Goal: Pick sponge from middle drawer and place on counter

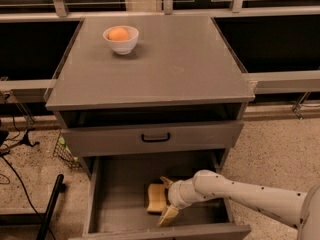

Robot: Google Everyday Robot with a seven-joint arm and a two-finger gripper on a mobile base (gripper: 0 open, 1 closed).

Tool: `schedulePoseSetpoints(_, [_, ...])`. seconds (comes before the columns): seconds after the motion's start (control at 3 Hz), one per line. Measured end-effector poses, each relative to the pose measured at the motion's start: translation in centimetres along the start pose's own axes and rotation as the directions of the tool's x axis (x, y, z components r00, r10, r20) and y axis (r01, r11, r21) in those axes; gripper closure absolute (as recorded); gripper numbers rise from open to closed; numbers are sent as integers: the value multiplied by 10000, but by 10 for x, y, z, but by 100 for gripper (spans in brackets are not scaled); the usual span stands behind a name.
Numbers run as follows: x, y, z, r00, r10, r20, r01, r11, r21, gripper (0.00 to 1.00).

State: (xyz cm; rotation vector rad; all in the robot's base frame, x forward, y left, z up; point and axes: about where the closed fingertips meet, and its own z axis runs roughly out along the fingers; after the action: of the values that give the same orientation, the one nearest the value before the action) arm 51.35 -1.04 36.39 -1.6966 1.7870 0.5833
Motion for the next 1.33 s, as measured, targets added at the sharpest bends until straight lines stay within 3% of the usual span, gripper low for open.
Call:
schedulePoseSetpoints(0.67, [-4, -9, 9, 9984, -397, 401, 385, 9988, 297, 0])
schedulePoseSetpoints(1.33, [-4, -27, 16, 9996, -60, 269, 55, 9998, 201, 0])
